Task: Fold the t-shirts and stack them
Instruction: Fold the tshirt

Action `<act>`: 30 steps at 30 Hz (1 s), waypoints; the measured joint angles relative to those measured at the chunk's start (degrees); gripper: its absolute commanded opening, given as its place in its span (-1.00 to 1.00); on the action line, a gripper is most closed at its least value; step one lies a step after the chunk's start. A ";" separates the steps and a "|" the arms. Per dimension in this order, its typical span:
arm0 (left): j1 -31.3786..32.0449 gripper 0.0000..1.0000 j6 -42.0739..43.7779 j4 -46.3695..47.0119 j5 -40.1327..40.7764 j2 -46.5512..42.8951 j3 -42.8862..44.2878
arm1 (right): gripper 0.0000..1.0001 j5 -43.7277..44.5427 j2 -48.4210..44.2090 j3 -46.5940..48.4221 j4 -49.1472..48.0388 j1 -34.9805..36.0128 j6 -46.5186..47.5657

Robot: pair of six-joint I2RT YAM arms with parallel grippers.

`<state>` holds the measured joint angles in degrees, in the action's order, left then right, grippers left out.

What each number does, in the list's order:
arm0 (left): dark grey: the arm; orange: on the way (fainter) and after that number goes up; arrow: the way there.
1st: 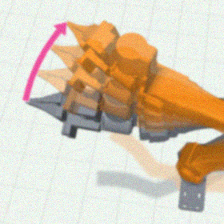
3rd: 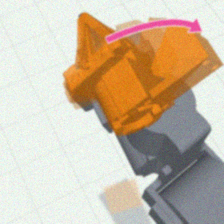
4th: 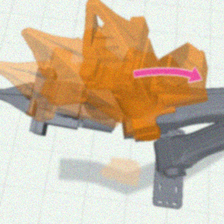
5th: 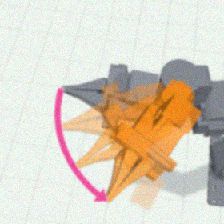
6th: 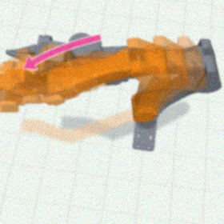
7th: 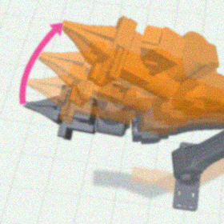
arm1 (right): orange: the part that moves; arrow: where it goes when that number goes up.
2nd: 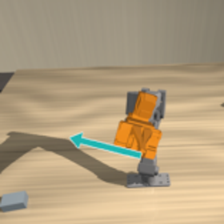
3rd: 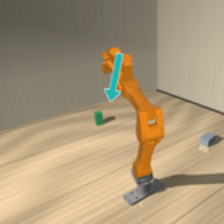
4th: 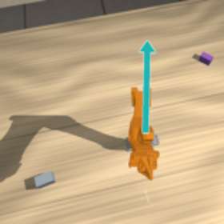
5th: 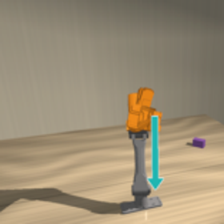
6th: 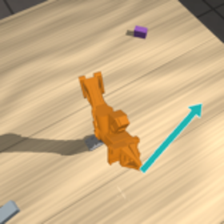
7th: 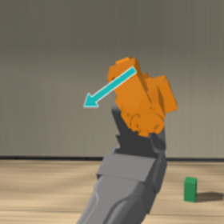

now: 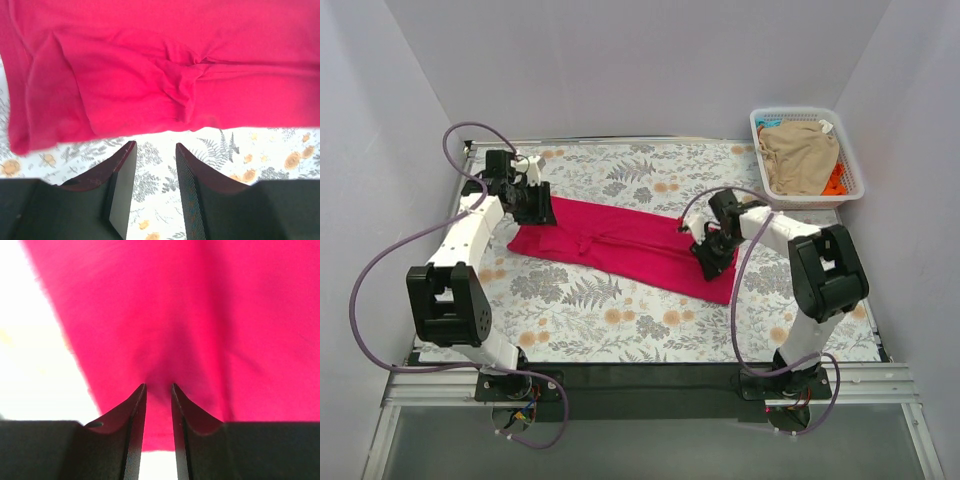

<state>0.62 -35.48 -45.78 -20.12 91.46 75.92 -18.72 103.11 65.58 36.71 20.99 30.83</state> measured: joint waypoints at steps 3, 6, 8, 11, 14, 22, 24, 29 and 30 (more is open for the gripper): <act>-0.02 -0.29 -1.36 -0.04 -0.09 -0.76 -2.47 | -0.40 -3.50 -4.44 -4.85 5.31 6.21 1.55; -0.02 -0.33 -3.63 -0.35 0.00 1.68 -4.90 | -0.41 -8.22 -7.34 -6.03 9.92 11.26 2.89; 0.22 -0.36 -5.31 -0.31 0.90 4.17 -5.09 | -0.41 -9.79 -9.07 -5.57 11.76 11.02 3.58; 0.96 -0.40 -7.32 1.01 4.24 6.95 -5.09 | -0.44 -10.43 -9.75 -2.34 13.38 7.26 4.52; 2.27 -0.51 -8.98 2.97 8.48 9.09 -4.96 | -0.50 -9.11 -9.03 1.84 13.11 3.93 5.14; 3.23 -0.61 -10.54 4.94 14.78 19.39 0.00 | -0.53 -0.85 0.04 5.95 7.04 1.88 3.10; 3.23 -0.62 -10.54 4.68 15.32 22.25 3.80 | -0.54 0.52 2.47 5.86 6.23 1.92 2.25; 3.48 -0.64 -9.07 3.69 15.26 32.65 19.12 | -0.49 1.40 3.61 4.59 4.39 2.64 0.57; 3.72 -0.64 -8.55 3.87 14.95 34.93 22.64 | -0.47 1.11 3.37 4.20 3.87 3.04 0.07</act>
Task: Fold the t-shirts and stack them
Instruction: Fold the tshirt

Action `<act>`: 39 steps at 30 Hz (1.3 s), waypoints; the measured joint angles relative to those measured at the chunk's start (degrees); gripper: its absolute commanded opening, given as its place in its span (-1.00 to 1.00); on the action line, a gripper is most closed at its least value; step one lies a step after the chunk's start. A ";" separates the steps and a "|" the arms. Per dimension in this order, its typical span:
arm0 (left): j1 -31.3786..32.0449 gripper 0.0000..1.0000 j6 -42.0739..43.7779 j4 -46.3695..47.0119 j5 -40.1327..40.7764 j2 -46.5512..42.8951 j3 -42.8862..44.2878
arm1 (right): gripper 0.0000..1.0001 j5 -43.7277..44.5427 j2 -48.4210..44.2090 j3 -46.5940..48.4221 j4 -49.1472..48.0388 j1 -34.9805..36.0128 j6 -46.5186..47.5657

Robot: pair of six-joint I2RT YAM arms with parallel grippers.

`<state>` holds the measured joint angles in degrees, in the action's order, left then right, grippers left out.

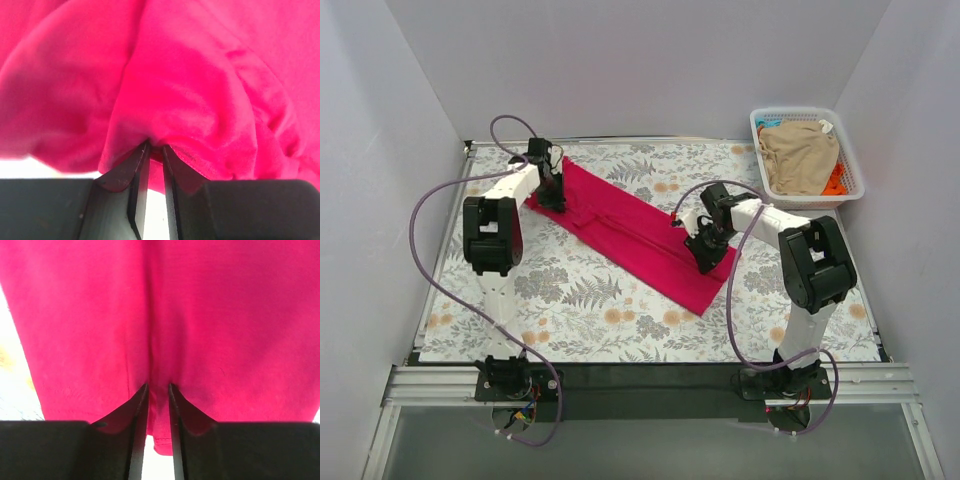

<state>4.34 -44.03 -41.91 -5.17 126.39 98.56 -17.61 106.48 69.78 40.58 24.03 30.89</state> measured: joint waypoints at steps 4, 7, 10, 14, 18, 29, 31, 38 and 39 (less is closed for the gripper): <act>1.33 -0.57 2.99 0.94 -1.31 9.42 14.86 | -0.43 -2.25 -0.94 -1.42 -2.01 3.39 -1.97; 2.95 -0.52 4.85 2.58 -2.71 15.10 23.85 | -0.41 -5.14 -1.03 -1.73 -2.78 8.04 -3.28; 4.11 -0.45 5.77 4.07 -4.96 16.33 25.83 | -0.40 -9.25 -1.62 -2.14 -2.62 11.87 -4.17; 5.14 -0.29 5.92 8.70 -7.76 11.69 18.16 | -0.40 -12.13 -5.46 -2.16 -1.40 11.34 -3.91; 5.11 -0.27 4.57 10.73 -9.40 3.78 9.01 | -0.42 -11.43 -8.87 -1.75 -1.33 7.30 -2.19; 5.27 -0.36 1.73 14.16 -9.51 -2.03 1.36 | -0.61 -8.20 0.59 -0.96 -2.36 5.64 -0.63; 5.31 -0.36 1.49 14.23 -9.60 -0.39 1.36 | -0.64 -8.76 0.39 -1.55 -3.23 5.70 -1.14; 6.21 -0.37 2.10 15.08 -9.84 3.80 2.80 | -0.67 -15.10 -1.42 -6.73 -9.35 9.35 -6.67; 6.51 -0.37 2.16 15.06 -9.86 4.31 3.21 | -0.67 -16.41 -1.44 -7.41 -10.34 10.64 -7.78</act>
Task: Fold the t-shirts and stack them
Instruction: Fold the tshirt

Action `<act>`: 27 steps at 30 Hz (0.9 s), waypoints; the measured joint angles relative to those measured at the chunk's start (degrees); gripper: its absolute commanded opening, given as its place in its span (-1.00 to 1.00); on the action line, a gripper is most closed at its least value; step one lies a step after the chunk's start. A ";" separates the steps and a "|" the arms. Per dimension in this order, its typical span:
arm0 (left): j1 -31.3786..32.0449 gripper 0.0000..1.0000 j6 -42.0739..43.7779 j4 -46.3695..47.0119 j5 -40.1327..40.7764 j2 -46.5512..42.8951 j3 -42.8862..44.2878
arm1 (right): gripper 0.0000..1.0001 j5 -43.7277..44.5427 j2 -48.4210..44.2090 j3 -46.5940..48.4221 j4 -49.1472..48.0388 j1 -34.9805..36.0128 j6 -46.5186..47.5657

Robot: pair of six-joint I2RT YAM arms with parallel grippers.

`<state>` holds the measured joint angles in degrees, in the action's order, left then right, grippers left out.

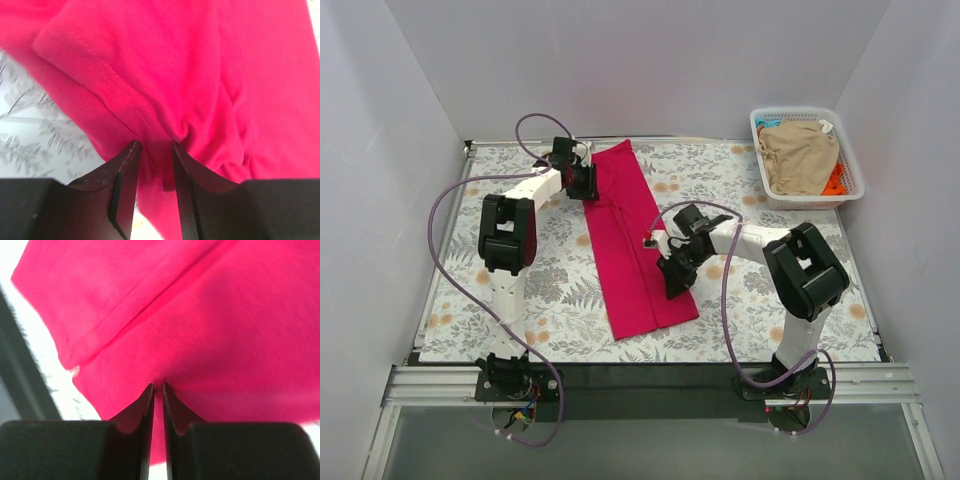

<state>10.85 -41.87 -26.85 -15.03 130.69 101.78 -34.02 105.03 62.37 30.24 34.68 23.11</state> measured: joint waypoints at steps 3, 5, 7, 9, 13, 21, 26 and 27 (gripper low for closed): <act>0.96 -0.37 0.07 0.13 -0.24 1.92 2.54 | -0.67 -2.49 0.26 -0.98 -2.75 4.52 -2.99; 1.62 -0.35 0.09 0.15 -0.57 3.50 4.87 | -0.66 -4.04 0.96 -0.96 -4.72 6.93 -4.59; 2.14 -0.34 0.09 -0.09 -1.01 5.25 7.61 | -0.64 -5.44 1.86 -0.68 -6.14 8.28 -5.95; 2.60 -0.33 0.09 -0.07 -1.84 7.67 11.17 | -0.60 -6.51 2.95 0.17 -6.78 8.52 -7.34; 3.02 -0.28 0.09 -0.96 -3.13 10.99 16.83 | -0.48 -6.60 3.39 1.18 -6.91 8.44 -8.41; 2.43 -0.18 0.94 -0.04 -6.99 3.06 7.89 | 0.05 2.21 -9.01 0.74 -2.67 8.31 -1.49; 0.83 -0.29 6.97 4.26 -12.50 -20.17 -11.67 | 0.07 5.25 -26.23 -3.30 -3.13 9.46 6.36; 0.42 -0.39 9.20 4.87 -13.60 -26.82 -16.63 | 0.08 5.90 -29.51 -5.07 -3.52 10.49 7.87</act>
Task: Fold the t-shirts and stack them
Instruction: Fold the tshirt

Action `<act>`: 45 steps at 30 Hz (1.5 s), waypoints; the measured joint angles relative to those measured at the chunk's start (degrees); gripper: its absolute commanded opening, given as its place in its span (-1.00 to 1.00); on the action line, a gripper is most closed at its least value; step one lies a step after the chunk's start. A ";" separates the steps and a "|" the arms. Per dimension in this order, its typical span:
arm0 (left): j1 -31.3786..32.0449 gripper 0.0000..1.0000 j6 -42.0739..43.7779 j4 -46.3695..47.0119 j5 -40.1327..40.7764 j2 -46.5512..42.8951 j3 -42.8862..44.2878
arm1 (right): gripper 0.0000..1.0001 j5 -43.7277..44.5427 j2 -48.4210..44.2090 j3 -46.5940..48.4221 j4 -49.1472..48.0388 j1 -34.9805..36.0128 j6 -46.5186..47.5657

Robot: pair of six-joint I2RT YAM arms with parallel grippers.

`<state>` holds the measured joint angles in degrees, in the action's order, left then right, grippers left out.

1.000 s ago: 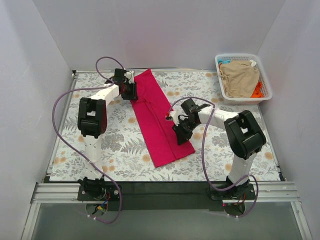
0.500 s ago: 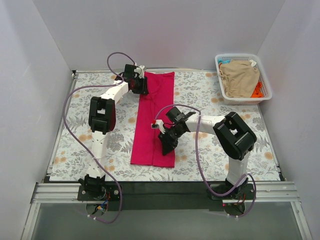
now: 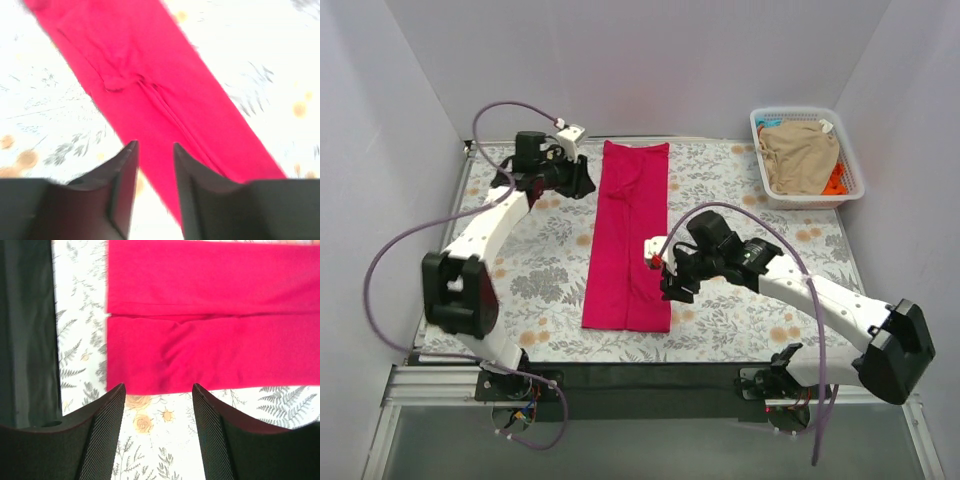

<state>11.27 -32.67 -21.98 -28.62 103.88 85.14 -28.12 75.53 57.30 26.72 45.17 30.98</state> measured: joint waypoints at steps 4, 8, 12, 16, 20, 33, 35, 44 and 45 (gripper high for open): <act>-0.59 -0.21 10.56 -2.05 -6.16 -23.69 -14.03 | 0.21 3.21 -9.29 -8.26 -1.99 7.06 4.11; -0.68 0.06 20.35 -8.55 -13.68 -41.48 -27.69 | 0.18 9.16 -13.60 -18.05 -6.38 15.85 5.95; -0.66 0.10 29.94 -15.23 -18.08 -54.82 -43.25 | 0.14 14.82 -13.79 -24.41 -11.50 20.57 6.49; -0.63 0.15 40.15 -20.13 -20.26 -66.93 -54.51 | 0.07 17.94 -13.00 -27.39 -17.66 21.73 6.75; -0.42 0.14 50.27 -22.05 -22.47 -72.35 -59.84 | 0.02 18.14 -10.05 -28.35 -21.92 23.04 7.23; 0.15 0.00 65.57 -19.80 -20.37 -60.48 -64.08 | -0.17 18.16 -2.36 -28.76 -28.04 23.50 8.83; 0.76 -0.01 66.40 -18.38 -19.34 -60.02 -65.51 | -0.18 18.29 -1.55 -29.20 -28.94 23.47 9.51; 4.46 -0.05 65.99 -12.09 -15.10 -58.05 -68.39 | -0.46 19.19 2.16 -28.87 -34.73 23.54 10.75; 4.76 -0.06 65.88 -11.50 -14.75 -57.55 -68.41 | -0.50 19.19 2.45 -28.83 -34.91 23.54 10.84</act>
<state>16.03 33.21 -33.47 -43.38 46.33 16.73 -8.93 77.97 28.47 -8.19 68.71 41.82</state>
